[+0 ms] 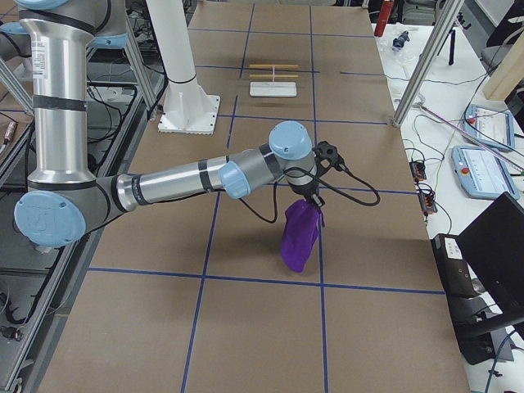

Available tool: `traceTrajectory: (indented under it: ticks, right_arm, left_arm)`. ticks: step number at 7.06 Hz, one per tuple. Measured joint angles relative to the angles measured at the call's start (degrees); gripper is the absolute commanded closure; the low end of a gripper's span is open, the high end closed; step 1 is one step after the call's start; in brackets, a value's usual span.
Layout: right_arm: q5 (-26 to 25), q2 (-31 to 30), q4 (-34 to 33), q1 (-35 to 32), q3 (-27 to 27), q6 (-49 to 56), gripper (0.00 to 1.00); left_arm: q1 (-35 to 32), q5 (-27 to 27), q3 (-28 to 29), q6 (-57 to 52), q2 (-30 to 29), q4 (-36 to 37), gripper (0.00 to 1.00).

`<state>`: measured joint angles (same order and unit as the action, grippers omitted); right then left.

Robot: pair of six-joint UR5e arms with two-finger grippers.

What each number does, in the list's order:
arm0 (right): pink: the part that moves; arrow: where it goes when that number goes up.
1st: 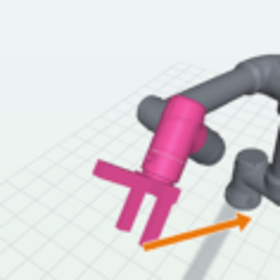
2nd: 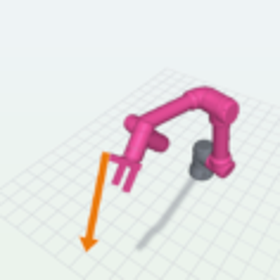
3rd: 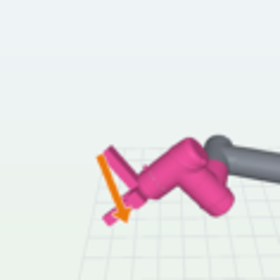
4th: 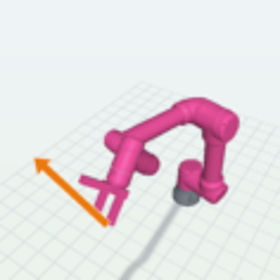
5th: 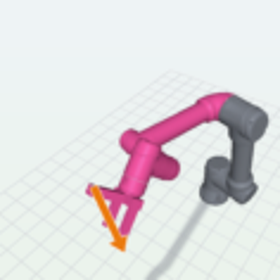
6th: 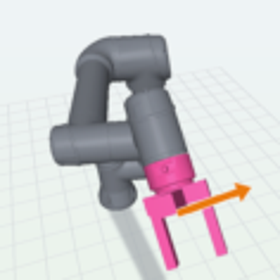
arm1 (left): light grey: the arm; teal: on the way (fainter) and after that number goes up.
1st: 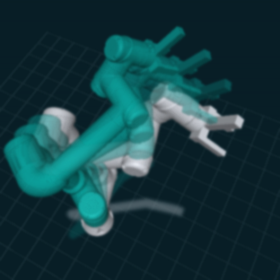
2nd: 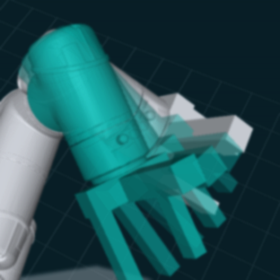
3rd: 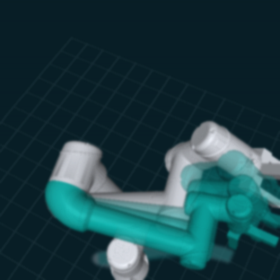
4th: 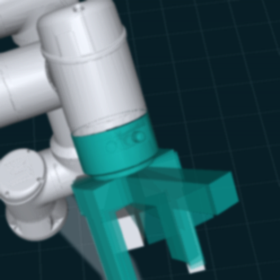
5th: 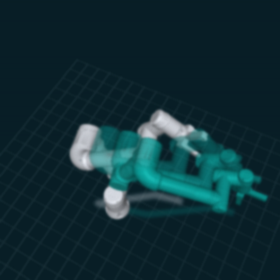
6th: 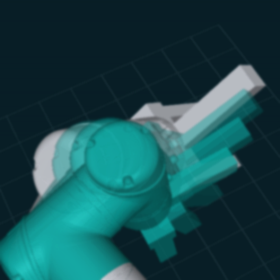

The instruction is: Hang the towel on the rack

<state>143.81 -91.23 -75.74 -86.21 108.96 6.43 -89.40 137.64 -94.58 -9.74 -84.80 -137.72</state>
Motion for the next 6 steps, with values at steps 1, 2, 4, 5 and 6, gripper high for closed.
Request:
traceTrajectory:
  ticks: [1,2,4,5,6]
  right_arm:
    - [1.01,1.96,-0.57,2.92,1.84,-4.20,1.00]
    - [0.55,3.89,-0.62,6.54,3.34,-8.32,1.00]
    - [-2.75,8.37,2.73,13.68,5.32,-20.92,1.00]
    - [-6.54,11.05,4.82,17.84,5.61,-27.49,1.00]
    - [-11.53,14.50,5.76,22.62,5.69,-33.17,1.00]
  left_arm:
    - [2.78,-0.14,-0.98,7.77,-0.72,-0.10,0.00]
    - [5.90,-0.36,-3.21,15.85,-1.29,-0.13,0.00]
    - [13.13,-0.68,-7.04,33.65,-4.82,0.23,0.00]
    - [17.01,-0.77,-7.56,43.43,-8.25,0.36,0.00]
    - [21.60,-1.78,-7.74,53.20,-12.12,0.41,0.01]
